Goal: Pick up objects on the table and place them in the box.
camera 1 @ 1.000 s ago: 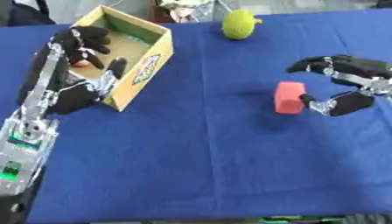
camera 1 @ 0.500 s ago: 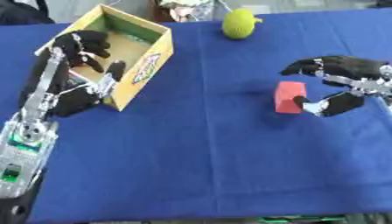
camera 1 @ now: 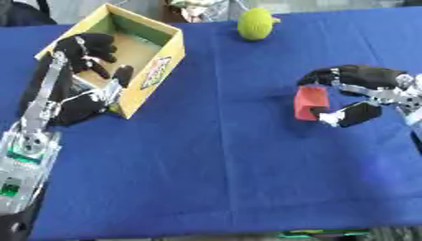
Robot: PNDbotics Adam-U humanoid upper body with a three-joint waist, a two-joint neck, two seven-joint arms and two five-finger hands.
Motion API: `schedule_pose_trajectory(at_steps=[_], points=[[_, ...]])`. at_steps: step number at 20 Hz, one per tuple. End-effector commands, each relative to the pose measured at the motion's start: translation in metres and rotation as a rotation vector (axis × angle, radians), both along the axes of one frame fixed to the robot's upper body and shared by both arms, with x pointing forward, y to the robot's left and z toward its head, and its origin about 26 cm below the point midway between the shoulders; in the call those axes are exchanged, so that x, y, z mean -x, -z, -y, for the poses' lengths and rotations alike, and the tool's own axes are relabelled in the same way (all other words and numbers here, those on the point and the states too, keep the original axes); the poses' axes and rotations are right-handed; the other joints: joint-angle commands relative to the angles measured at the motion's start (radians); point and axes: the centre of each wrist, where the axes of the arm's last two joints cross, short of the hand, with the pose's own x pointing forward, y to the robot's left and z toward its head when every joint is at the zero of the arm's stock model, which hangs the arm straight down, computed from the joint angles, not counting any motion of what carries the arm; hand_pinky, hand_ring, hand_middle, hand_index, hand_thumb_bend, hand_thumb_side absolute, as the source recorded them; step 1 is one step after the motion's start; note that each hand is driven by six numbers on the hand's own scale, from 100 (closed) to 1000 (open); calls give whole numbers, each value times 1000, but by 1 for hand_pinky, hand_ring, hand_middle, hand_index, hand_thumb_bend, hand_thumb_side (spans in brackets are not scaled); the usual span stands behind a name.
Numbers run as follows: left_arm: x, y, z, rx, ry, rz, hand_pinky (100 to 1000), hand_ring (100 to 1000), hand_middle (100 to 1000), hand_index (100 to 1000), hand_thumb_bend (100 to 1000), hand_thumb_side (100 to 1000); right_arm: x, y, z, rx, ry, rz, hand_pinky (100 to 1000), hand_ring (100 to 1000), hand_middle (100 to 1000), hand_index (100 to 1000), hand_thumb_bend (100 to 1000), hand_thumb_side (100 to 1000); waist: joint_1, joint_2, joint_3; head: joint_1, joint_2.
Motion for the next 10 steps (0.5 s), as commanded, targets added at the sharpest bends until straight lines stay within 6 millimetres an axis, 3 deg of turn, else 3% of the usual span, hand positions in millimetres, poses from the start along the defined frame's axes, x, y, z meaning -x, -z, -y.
schedule_pose_trajectory(at_steps=[1, 10], points=[[1, -6, -2, -15, 0, 20, 491, 630, 621, 767, 402, 404, -4, -13, 3, 32, -7, 20, 889, 915, 899, 974, 100, 644, -2, -14, 1, -5, 0], [2, -7, -1, -14, 5, 22, 490, 630, 621, 767, 399, 405, -9, -5, 11, 19, 53, -1, 871, 891, 858, 965, 100, 632, 1, -12, 6, -11, 0]])
